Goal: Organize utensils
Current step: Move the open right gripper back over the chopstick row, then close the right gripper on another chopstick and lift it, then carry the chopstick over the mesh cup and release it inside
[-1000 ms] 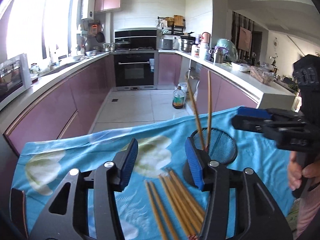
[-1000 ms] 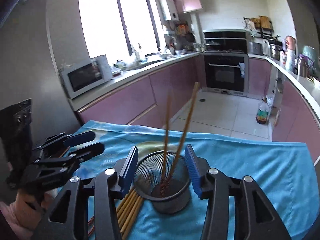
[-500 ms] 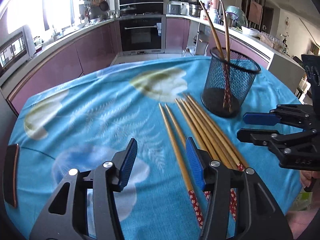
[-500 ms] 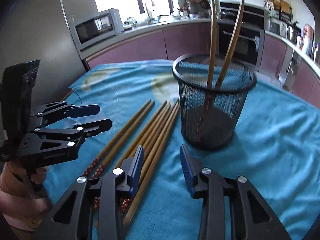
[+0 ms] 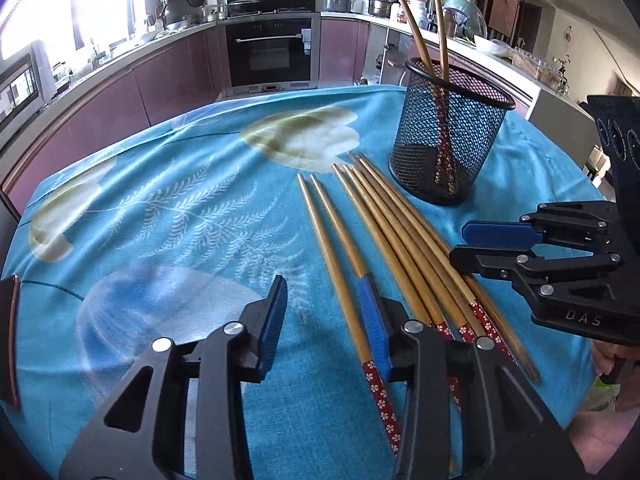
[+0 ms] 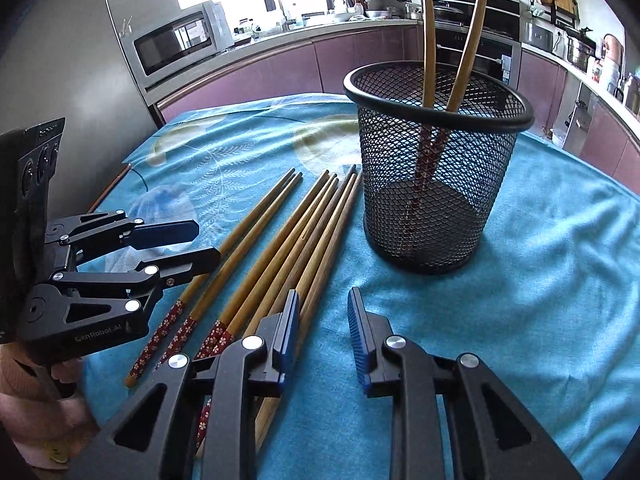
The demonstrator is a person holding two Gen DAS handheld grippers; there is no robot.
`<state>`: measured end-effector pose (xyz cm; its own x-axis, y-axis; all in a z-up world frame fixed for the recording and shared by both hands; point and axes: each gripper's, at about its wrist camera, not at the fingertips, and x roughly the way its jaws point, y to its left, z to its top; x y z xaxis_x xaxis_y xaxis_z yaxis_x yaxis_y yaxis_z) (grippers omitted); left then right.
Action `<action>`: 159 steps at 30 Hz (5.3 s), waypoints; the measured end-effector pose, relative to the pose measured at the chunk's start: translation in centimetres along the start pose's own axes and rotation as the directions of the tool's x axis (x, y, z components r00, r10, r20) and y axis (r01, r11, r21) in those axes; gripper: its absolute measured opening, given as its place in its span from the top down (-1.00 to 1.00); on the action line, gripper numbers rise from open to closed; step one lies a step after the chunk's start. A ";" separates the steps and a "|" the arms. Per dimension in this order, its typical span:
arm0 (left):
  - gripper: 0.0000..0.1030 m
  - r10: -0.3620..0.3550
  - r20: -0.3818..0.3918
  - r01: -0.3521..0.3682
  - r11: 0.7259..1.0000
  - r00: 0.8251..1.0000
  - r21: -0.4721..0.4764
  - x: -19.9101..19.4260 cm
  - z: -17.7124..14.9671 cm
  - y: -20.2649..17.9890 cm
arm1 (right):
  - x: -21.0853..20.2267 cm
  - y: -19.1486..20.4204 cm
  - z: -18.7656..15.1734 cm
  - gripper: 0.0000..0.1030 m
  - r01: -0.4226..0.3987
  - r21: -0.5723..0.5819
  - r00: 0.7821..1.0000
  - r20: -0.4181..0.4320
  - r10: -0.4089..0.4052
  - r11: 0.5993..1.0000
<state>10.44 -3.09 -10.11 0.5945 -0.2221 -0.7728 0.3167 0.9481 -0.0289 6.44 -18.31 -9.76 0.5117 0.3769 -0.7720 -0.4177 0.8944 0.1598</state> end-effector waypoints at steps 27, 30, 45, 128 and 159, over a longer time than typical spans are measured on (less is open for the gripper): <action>0.57 0.017 -0.036 -0.018 1.000 0.999 -0.024 2.4 1.6 0.5 | 1.9 0.1 1.5 0.78 0.067 0.004 0.998 -0.013 -0.067 0.998; 0.75 0.011 -0.035 -0.013 0.999 0.999 -0.043 2.5 1.7 0.5 | 1.9 0.0 1.5 0.81 0.056 0.019 0.998 -0.012 -0.056 0.998; 0.85 -0.001 0.000 0.001 0.993 1.000 -0.118 1.1 1.3 0.9 | 0.5 -0.7 0.9 0.88 0.014 0.061 1.000 0.007 -0.014 0.998; 0.86 -0.253 0.339 0.253 0.966 0.906 0.044 -10.5 16.7 -5.0 | -14.1 -6.4 11.2 0.88 -0.030 0.012 0.901 0.433 0.022 0.999; 0.63 -0.198 0.127 0.203 0.979 0.972 -0.027 0.5 16.9 -3.5 | -5.8 -9.1 11.1 0.57 -0.063 0.134 0.982 0.183 0.038 0.989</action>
<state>22.12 -10.38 0.34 0.6086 -0.4328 -0.6651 0.4106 0.8890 -0.2027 15.58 -25.95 0.12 0.6242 0.4481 -0.6400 -0.3451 0.8931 0.2887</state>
